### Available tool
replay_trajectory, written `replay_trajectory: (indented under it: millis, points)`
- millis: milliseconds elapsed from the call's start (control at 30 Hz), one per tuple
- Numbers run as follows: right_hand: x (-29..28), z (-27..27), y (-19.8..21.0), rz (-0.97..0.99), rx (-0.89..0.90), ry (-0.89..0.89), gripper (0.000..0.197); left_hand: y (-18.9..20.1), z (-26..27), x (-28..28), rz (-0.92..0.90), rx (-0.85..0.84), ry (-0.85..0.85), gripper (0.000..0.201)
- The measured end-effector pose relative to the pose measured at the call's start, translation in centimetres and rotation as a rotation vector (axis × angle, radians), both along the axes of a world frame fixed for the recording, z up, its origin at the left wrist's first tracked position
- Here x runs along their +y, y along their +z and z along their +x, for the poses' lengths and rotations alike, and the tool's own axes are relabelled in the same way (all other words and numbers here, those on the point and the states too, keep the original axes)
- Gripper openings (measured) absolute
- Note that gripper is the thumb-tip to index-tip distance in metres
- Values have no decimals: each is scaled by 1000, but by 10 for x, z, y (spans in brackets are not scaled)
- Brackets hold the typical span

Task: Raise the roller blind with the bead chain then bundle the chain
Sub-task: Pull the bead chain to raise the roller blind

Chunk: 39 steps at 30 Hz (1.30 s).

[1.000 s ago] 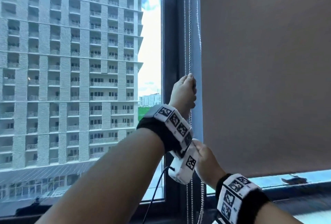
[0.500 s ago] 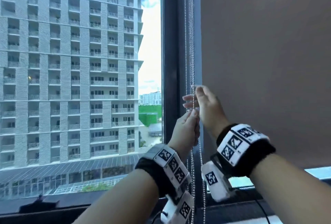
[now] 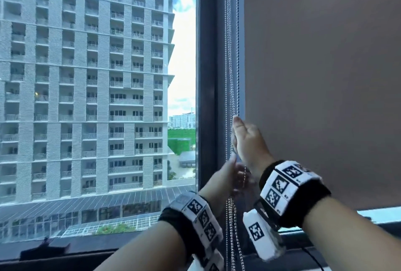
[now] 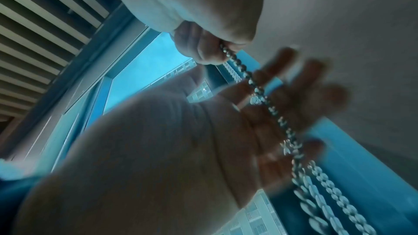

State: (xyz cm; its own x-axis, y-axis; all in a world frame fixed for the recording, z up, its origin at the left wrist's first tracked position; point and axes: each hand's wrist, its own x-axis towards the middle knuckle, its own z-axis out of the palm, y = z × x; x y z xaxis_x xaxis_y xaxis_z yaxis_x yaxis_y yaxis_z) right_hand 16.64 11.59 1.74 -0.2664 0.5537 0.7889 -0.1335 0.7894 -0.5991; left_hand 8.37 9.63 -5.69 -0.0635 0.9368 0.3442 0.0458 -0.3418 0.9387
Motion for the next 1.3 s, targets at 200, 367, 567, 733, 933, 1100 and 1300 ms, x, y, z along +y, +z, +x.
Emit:
replay_trajectory:
  millis: [200,367,567,733,933,1100,1300]
  points:
    - [14,-11,-38,-48,-9,149,36,79,-4,-5,144,-136,-55,66]
    - [13,-11,-58,56,-93,-1,47,146,12,-19,254,-137,-28,43]
    - [13,-7,-80,-7,-188,54,31,176,12,-17,329,-79,205,35]
    - [12,2,-74,-9,-283,53,31,162,15,-15,365,-129,157,38]
    - [5,4,-26,4,-53,38,53,129,11,-13,360,-103,156,38]
    - [-4,-3,22,-26,44,61,39,85,9,-16,309,-46,151,27]
    - [-18,-3,46,-154,116,253,26,32,11,-26,197,-53,89,36]
